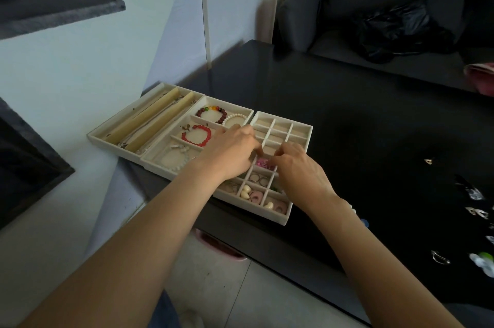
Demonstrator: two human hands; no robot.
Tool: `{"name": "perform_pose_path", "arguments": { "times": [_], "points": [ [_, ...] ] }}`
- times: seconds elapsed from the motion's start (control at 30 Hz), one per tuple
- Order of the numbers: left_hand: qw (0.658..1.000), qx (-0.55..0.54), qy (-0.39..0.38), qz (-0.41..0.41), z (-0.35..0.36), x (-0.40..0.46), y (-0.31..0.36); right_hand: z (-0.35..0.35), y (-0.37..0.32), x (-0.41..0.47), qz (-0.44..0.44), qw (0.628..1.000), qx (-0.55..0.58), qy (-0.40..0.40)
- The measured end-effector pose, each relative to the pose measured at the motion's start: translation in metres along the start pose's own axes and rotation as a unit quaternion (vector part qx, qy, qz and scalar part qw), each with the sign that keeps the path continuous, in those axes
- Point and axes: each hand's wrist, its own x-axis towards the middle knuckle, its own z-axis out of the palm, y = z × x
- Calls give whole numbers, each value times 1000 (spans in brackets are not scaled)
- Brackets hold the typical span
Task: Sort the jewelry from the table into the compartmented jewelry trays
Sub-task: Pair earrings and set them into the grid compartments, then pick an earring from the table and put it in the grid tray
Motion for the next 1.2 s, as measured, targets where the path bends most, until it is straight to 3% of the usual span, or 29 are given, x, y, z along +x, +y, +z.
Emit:
{"name": "perform_pose_path", "arguments": {
  "times": [1.2],
  "points": [
    [998,51,-46,-10,1,-5,5,7,-7,-5,14,996,-83,18]
  ]
}}
